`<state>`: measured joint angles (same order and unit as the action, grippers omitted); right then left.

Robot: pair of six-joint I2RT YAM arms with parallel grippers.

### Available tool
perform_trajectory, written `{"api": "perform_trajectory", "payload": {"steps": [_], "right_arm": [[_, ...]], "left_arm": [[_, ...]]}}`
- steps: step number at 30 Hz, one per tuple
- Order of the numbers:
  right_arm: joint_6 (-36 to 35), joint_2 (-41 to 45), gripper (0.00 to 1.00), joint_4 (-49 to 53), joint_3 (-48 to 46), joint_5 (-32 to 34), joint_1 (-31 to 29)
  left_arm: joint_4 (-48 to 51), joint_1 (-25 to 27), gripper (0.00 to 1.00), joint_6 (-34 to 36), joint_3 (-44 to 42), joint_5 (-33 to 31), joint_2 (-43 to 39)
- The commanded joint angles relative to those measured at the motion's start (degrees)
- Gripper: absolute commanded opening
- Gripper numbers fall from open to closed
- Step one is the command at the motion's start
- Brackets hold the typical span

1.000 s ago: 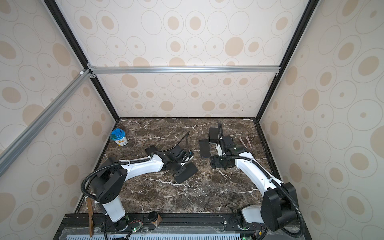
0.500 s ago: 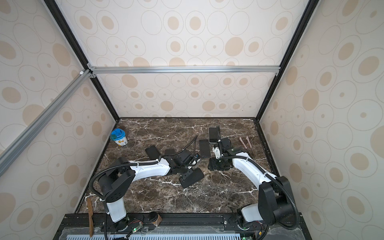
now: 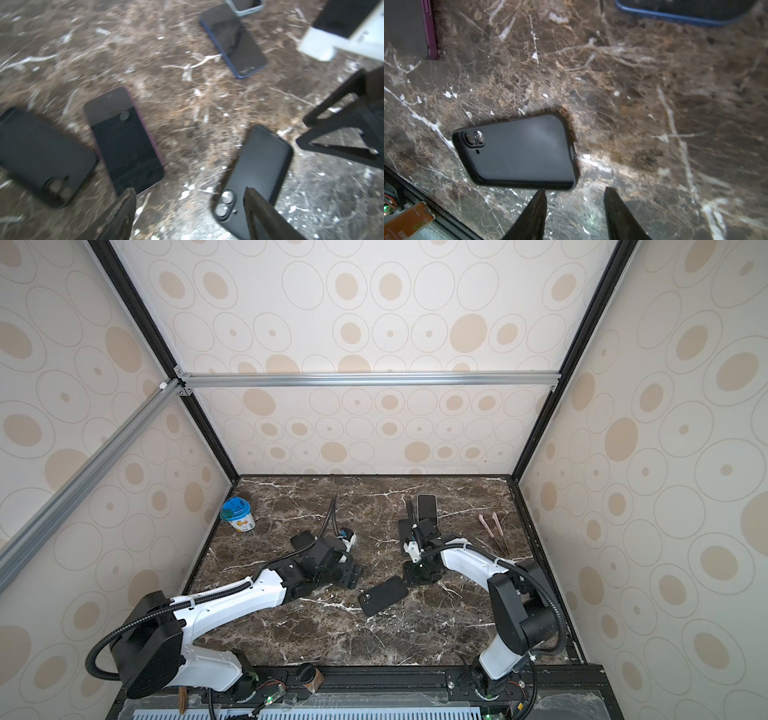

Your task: Put the phone into the phone case

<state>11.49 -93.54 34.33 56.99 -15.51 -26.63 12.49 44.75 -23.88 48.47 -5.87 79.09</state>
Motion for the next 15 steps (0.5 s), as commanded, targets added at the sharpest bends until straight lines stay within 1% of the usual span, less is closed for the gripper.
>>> {"api": "perform_trajectory", "payload": {"steps": [1,8,15], "right_arm": [[-1.03,-3.16,0.45,-0.44,2.88,3.73,-1.73],[-0.69,-7.84,0.38,-1.0,5.05,7.4,-2.88],[-1.18,-10.74,0.33,-0.5,7.07,8.7,-4.03]], "left_arm": [[2.29,-1.74,0.82,-4.39,-1.7,-2.64,-3.64],[5.4,-3.53,0.83,-5.36,-3.87,-4.12,-10.17],[7.0,-4.43,0.86,-5.5,-4.95,-5.38,-14.92]]}}
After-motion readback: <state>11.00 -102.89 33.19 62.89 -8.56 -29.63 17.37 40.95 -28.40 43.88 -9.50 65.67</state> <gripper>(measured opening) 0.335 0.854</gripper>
